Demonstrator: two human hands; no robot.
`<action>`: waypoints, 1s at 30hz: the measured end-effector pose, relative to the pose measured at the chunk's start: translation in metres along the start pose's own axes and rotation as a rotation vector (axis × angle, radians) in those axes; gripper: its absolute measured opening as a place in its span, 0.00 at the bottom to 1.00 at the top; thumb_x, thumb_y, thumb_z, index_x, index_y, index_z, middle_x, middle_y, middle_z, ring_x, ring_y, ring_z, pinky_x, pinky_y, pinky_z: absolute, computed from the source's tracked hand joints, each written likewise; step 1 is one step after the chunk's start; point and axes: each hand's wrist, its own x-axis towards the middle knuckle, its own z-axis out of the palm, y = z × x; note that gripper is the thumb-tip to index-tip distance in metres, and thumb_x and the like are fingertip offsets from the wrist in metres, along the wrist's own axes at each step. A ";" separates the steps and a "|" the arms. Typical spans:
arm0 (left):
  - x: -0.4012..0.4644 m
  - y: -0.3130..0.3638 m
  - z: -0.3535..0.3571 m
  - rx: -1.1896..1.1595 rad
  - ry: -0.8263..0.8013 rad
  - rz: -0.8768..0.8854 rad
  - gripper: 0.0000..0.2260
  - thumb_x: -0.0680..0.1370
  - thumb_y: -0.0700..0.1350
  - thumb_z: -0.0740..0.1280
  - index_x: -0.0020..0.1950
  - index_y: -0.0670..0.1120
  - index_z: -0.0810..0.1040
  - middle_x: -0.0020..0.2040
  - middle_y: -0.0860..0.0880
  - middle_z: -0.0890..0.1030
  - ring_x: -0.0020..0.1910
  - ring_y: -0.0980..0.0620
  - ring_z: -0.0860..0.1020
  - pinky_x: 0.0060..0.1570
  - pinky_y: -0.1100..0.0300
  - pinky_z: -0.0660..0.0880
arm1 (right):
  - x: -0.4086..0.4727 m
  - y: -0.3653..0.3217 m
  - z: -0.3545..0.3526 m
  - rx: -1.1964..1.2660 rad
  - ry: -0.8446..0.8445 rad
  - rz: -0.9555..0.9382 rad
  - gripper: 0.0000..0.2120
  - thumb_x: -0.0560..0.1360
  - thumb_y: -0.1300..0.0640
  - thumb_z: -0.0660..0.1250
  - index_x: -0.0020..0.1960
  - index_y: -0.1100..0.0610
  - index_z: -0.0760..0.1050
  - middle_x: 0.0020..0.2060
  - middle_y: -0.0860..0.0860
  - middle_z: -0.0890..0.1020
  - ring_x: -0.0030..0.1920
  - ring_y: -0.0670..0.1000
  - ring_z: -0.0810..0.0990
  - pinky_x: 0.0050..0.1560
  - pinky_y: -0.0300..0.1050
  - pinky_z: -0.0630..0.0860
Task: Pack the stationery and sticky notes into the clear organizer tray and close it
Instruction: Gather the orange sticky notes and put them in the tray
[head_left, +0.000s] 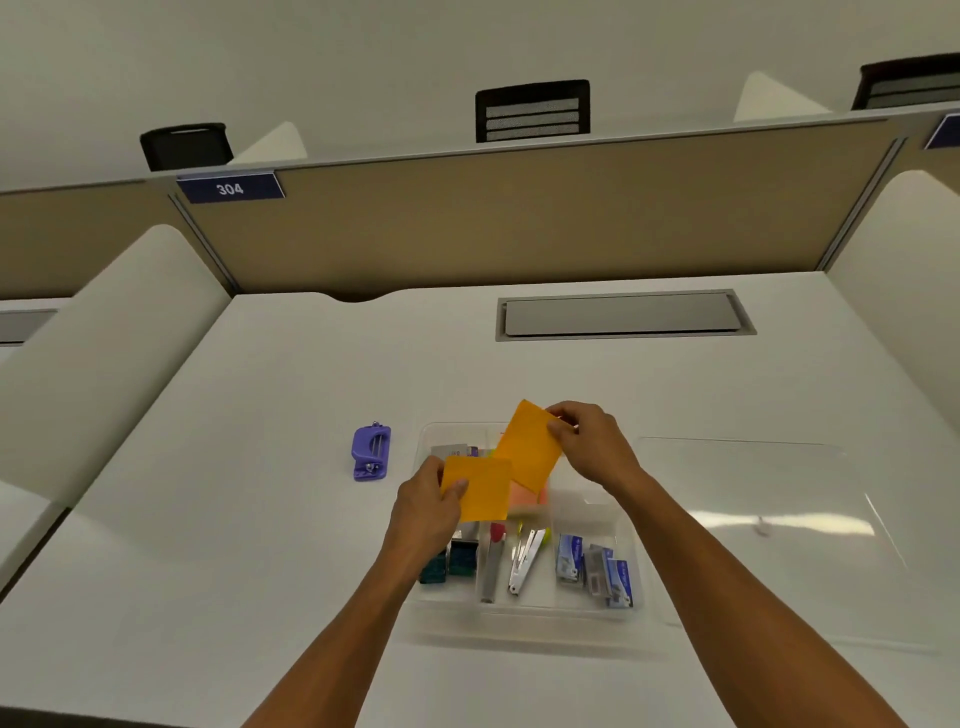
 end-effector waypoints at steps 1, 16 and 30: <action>0.001 -0.001 0.000 -0.004 0.009 -0.003 0.16 0.81 0.52 0.60 0.65 0.47 0.68 0.62 0.46 0.76 0.54 0.48 0.76 0.53 0.55 0.74 | 0.002 0.002 -0.001 -0.016 0.022 0.000 0.13 0.81 0.52 0.62 0.64 0.53 0.77 0.59 0.52 0.80 0.55 0.53 0.78 0.51 0.45 0.71; 0.010 -0.016 -0.010 -0.178 0.246 -0.079 0.06 0.79 0.50 0.65 0.46 0.49 0.72 0.41 0.52 0.75 0.39 0.55 0.76 0.37 0.56 0.80 | 0.018 0.001 0.035 -0.501 -0.175 -0.079 0.17 0.80 0.56 0.64 0.68 0.49 0.74 0.62 0.55 0.77 0.60 0.56 0.76 0.57 0.50 0.74; 0.025 0.008 0.018 -0.420 0.116 -0.189 0.10 0.78 0.43 0.66 0.58 0.51 0.71 0.53 0.49 0.77 0.45 0.52 0.78 0.35 0.62 0.73 | -0.002 -0.008 0.026 0.287 -0.322 0.118 0.16 0.78 0.47 0.67 0.63 0.53 0.78 0.55 0.50 0.81 0.52 0.51 0.80 0.51 0.48 0.77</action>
